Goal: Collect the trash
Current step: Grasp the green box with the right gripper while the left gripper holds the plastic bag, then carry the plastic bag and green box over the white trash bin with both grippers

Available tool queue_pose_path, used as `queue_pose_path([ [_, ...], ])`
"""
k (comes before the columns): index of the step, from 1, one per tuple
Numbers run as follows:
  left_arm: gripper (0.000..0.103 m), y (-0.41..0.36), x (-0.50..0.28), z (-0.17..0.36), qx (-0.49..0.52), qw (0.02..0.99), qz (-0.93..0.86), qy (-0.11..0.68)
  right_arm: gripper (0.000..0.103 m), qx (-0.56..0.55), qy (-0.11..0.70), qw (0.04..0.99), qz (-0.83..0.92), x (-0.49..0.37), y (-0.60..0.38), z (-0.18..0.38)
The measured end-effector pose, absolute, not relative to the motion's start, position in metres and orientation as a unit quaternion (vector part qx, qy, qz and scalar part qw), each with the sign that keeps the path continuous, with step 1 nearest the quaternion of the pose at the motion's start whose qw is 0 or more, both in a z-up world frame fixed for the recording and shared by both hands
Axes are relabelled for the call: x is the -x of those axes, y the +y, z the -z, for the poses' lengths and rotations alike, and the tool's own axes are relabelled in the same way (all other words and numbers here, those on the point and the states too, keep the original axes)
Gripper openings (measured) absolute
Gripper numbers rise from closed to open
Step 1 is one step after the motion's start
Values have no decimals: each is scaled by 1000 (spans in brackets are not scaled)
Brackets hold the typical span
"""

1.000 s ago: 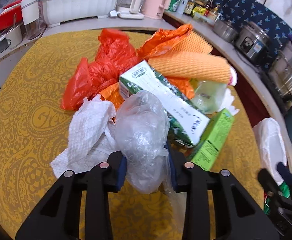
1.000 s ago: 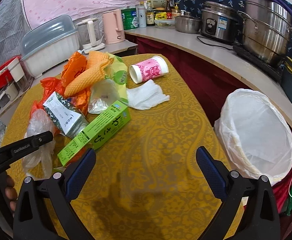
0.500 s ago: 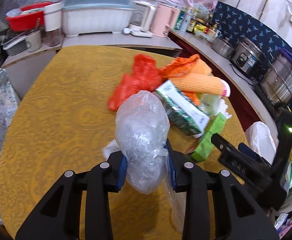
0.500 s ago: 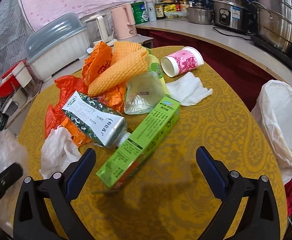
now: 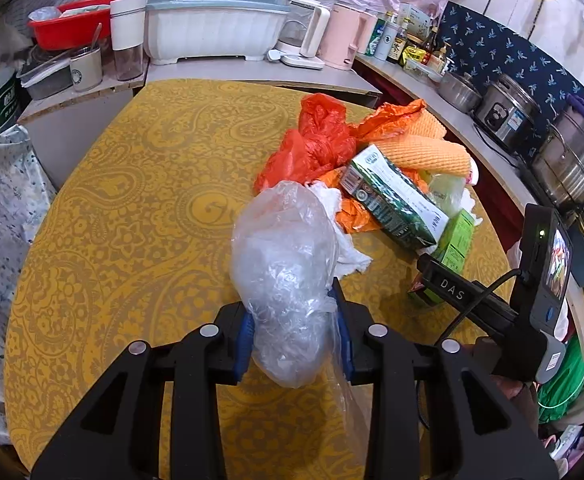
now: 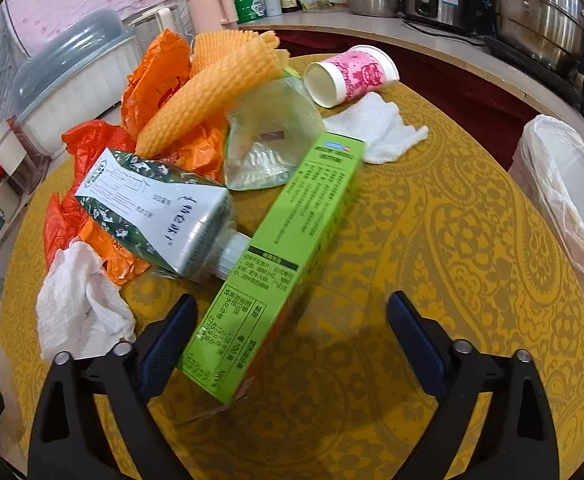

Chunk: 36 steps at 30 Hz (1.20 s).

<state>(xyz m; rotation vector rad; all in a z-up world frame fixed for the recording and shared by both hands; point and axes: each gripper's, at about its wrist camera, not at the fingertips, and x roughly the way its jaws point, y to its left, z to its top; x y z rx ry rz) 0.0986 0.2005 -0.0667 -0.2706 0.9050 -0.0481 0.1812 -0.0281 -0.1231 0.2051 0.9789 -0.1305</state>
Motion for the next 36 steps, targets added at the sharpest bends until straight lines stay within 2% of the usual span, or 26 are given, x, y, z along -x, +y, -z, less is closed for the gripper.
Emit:
queue_pose_path([
  [2, 32, 196, -97, 67, 132, 889, 31, 438, 69, -104, 470, 875, 58, -177, -33, 124],
  [4, 32, 191, -96, 67, 131, 889, 36, 437, 58, -110, 472, 873, 57, -174, -40, 124],
  [6, 32, 184, -93, 65, 128, 890, 43, 436, 42, -116, 472, 873, 52, -168, -46, 122],
  [7, 32, 182, -93, 64, 127, 890, 45, 435, 31, -119, 473, 872, 48, -166, -49, 120],
  [8, 32, 178, -91, 62, 126, 891, 49, 434, 27, -121, 474, 871, 45, -164, -53, 120],
  [23, 32, 110, -73, 42, 90, 894, 96, 427, 27, -159, 415, 894, 63, -106, -133, 72],
  [36, 32, -33, -78, 4, 28, 891, 226, 392, 27, -214, 351, 897, 164, -38, -260, 41],
])
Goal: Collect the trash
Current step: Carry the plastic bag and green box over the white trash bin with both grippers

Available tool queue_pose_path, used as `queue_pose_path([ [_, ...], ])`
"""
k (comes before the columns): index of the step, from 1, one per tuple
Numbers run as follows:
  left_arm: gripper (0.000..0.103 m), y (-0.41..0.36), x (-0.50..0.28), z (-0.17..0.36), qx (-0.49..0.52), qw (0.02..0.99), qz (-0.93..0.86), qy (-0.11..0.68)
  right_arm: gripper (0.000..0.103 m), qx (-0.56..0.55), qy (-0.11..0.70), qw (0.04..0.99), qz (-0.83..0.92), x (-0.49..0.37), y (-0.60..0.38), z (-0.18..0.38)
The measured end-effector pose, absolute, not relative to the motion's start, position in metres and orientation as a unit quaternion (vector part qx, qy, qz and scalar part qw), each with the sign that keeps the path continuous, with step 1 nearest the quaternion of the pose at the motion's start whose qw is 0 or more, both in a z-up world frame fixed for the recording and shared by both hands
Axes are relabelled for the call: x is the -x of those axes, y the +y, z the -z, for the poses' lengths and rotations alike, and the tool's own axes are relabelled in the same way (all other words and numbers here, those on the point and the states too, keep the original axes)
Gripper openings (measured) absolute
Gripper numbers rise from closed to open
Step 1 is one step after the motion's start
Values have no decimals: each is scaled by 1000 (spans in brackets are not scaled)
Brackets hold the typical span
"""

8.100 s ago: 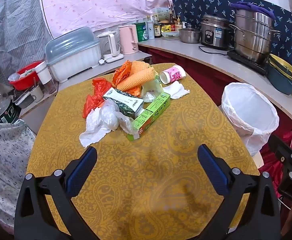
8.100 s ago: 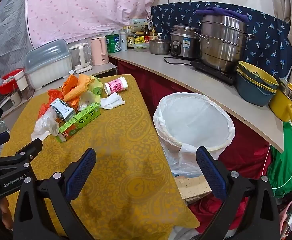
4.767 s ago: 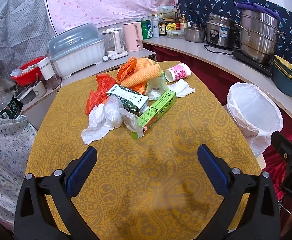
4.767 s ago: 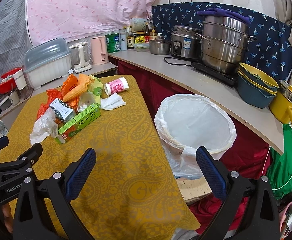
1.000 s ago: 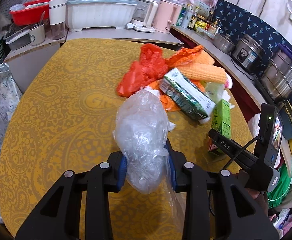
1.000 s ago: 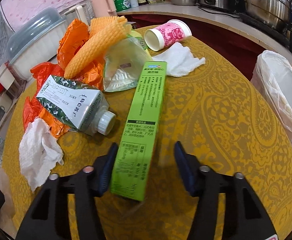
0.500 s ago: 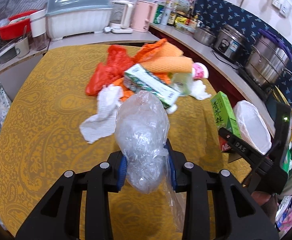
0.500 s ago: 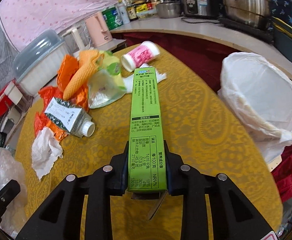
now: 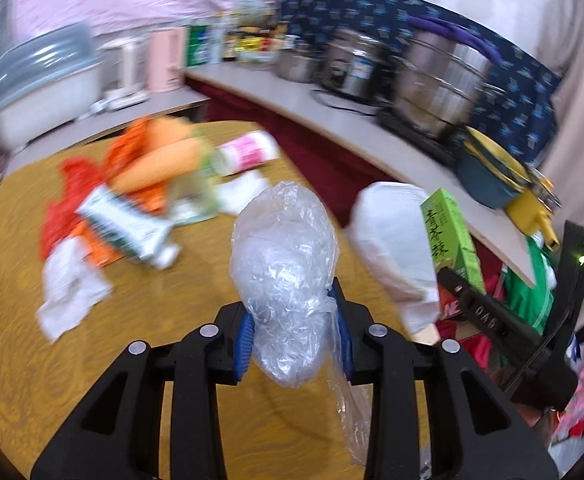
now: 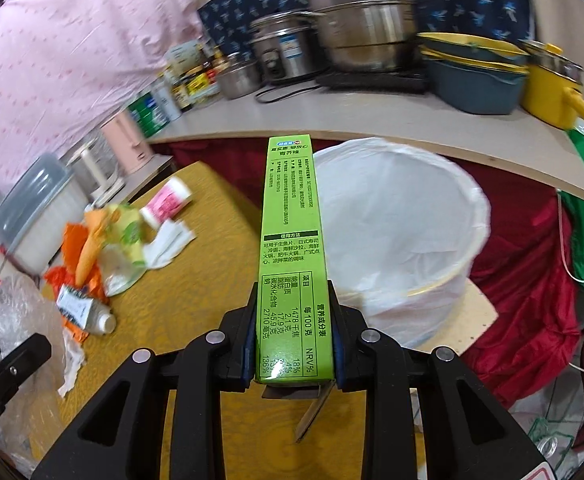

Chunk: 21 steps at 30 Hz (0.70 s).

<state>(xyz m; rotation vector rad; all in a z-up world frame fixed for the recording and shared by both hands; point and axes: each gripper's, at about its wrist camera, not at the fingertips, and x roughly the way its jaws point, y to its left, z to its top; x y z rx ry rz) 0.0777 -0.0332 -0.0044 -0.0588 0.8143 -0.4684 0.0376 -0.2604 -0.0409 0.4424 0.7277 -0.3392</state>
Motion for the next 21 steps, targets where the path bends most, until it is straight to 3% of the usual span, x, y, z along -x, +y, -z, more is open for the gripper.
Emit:
queue_pose_path([
  [10, 33, -156, -91, 8, -9, 863, 313, 397, 27, -249, 331, 887, 204, -10, -329, 48],
  [21, 34, -236, -116, 32, -43, 847, 332, 413, 27, -284, 331, 871, 225, -13, -373, 73],
])
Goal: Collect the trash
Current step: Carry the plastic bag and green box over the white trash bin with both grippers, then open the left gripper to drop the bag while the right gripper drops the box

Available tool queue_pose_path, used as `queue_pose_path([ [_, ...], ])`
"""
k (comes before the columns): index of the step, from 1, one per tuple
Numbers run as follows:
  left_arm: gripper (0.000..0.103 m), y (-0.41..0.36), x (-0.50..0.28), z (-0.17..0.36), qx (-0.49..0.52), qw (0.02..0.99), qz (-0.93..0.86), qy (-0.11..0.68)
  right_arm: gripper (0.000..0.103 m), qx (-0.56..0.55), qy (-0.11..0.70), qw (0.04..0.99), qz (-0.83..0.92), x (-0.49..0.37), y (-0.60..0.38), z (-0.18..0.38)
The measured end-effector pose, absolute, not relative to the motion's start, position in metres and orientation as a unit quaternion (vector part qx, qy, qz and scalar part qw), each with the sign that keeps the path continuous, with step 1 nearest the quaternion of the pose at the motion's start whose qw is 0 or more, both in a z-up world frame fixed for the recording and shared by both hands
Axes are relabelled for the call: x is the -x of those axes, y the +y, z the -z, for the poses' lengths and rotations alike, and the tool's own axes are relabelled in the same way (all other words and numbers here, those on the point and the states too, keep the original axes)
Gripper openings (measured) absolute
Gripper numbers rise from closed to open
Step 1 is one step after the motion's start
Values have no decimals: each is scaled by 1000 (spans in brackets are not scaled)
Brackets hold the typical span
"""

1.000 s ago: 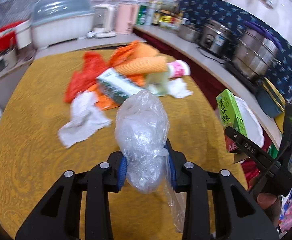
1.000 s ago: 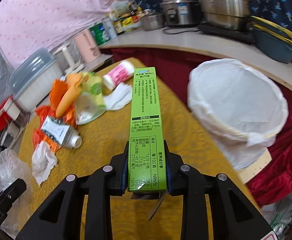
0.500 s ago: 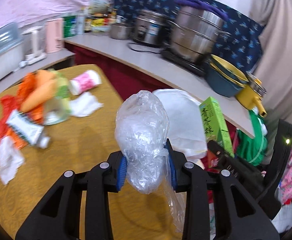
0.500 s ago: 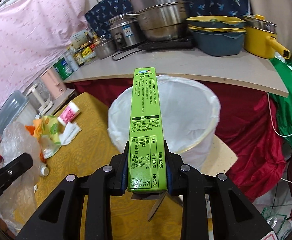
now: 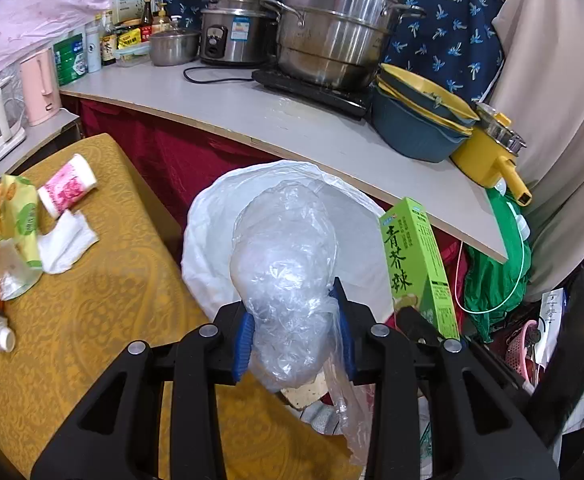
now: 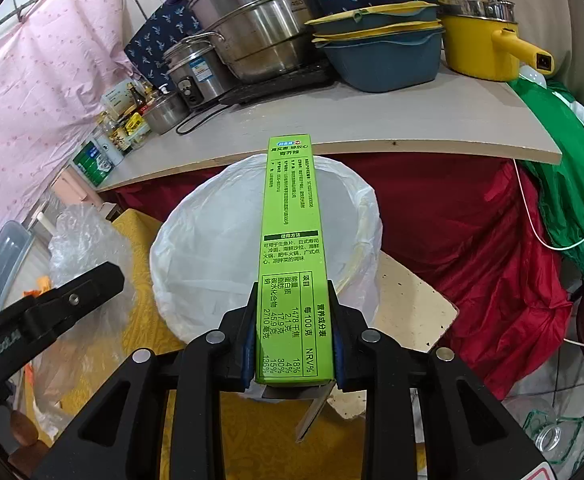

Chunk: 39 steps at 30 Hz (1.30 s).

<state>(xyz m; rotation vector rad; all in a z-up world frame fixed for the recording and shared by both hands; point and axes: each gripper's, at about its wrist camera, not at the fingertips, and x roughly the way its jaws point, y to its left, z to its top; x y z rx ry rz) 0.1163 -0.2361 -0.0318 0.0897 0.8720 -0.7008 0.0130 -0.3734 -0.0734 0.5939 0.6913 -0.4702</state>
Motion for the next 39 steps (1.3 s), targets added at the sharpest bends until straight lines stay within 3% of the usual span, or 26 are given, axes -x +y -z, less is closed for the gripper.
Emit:
queue_pose_path([
  [5, 36, -253, -130, 40, -43, 842, 334, 421, 27, -291, 334, 866, 231, -19, -387, 82],
  [10, 55, -260, -138, 43, -45, 845, 331, 417, 27, -294, 335, 864, 235, -25, -394, 87],
  [12, 75, -259, -140, 42, -44, 850, 329, 410, 27, -295, 335, 863, 235, -28, -395, 89],
  [15, 81, -257, -144, 40, -43, 854, 325, 404, 27, -292, 337, 865, 232, -33, -394, 89],
  [28, 82, -193, -164, 39, 1, 874, 265, 408, 31, -267, 348, 872, 216, -71, -381, 91],
  [39, 85, -133, -153, 30, 14, 893, 220, 393, 53, -257, 326, 885, 210, -67, -354, 63],
])
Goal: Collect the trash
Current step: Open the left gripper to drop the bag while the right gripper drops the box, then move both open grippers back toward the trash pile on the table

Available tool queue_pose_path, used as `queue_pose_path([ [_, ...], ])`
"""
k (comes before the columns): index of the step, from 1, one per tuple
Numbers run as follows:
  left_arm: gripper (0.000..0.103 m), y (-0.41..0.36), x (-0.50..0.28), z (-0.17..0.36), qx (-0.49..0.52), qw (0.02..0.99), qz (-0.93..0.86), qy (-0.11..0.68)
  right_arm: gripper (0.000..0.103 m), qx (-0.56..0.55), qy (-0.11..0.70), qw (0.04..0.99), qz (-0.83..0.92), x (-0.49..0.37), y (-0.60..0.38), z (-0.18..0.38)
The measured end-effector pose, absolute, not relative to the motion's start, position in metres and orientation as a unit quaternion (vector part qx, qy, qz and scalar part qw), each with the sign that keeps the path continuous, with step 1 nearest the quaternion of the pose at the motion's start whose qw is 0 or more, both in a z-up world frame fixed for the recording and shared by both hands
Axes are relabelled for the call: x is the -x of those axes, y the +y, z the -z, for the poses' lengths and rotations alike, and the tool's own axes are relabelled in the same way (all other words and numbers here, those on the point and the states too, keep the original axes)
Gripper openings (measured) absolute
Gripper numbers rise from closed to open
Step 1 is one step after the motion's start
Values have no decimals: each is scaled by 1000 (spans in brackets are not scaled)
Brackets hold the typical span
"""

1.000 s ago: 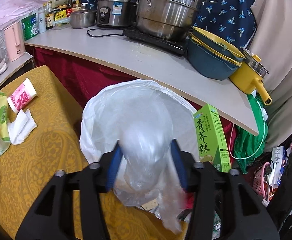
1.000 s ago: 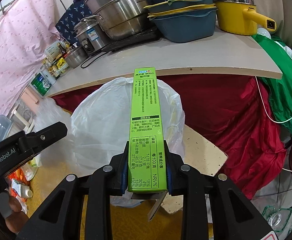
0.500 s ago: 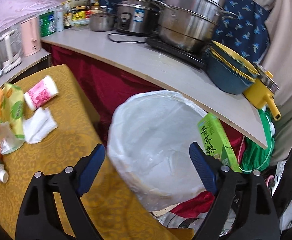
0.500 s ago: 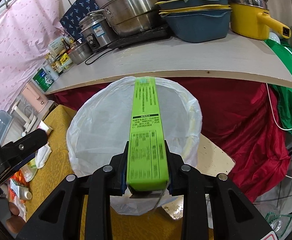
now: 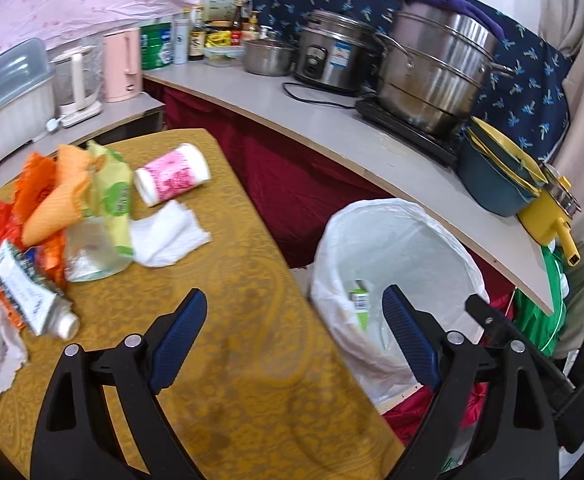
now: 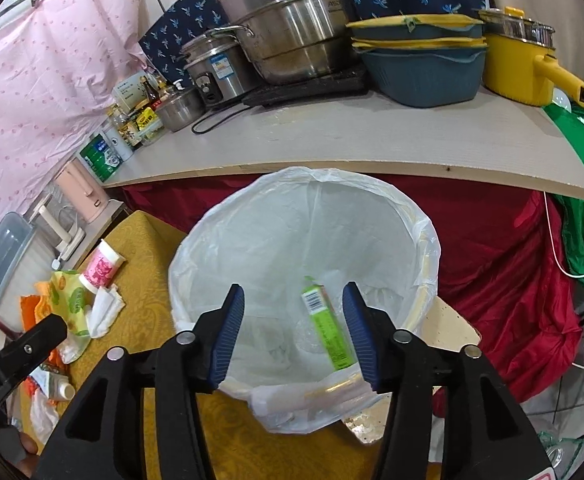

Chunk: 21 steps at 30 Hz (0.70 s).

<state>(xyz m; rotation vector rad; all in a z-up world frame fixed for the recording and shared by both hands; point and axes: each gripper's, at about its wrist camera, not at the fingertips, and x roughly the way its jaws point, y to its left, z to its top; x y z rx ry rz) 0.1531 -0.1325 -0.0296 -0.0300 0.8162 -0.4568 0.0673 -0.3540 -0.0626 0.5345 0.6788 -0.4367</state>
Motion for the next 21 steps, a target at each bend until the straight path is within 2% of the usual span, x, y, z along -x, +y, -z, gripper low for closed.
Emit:
queue_pose_path([
  [5, 87, -102, -144, 25, 19, 900, 200, 387, 60, -248, 320, 893, 196, -66, -333, 48],
  [21, 90, 25, -119, 22, 71, 913, 113, 386, 63, -196, 340, 914, 104, -87, -227, 26],
])
